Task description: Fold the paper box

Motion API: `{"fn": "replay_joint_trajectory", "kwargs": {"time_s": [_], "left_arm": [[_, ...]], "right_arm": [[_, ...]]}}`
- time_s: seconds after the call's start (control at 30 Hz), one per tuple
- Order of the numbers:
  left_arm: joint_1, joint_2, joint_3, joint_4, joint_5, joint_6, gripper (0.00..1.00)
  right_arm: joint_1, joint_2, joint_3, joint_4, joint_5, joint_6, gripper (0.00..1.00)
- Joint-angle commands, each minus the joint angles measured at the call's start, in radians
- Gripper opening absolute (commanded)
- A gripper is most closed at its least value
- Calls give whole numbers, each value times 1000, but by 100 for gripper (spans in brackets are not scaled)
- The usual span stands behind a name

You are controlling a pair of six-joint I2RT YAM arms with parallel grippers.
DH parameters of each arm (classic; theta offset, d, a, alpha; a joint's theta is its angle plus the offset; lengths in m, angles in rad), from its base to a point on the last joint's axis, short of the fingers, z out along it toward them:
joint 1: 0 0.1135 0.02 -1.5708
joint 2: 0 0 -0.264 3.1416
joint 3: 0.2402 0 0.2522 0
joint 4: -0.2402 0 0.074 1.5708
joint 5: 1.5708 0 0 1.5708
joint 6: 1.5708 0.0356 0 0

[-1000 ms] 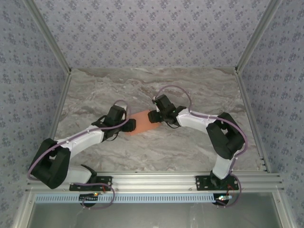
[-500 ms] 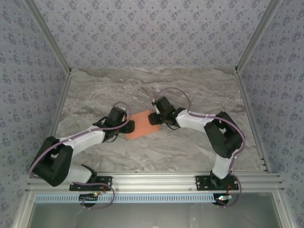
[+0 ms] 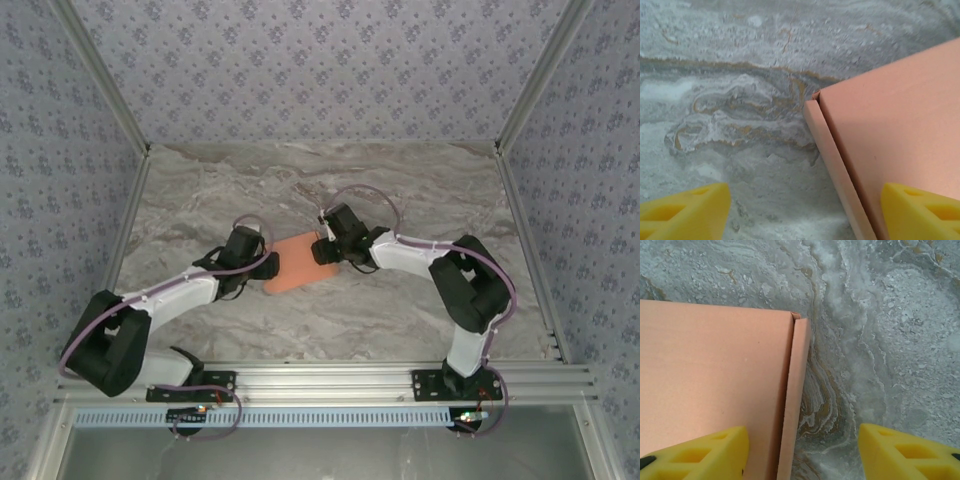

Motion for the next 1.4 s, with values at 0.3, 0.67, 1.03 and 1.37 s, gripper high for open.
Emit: {"fn": "replay_joint_trajectory", "kwargs": {"time_s": [0.3,0.67,1.03,1.37], "left_arm": [[5,-99,9,7,-1,-12,79],[141,-68,77,44,186,16,82],[212,302,363,-48,422,103,81],[200,347,336,-19,633,65,75]], "right_arm": [[11,-86,38,-67,-2,-41,61],[61,-342,-162,-102,115,-112,65],[125,-401,-278,-40,125,-83,68],[93,-411,-263,-119,167,-98,68]]}}
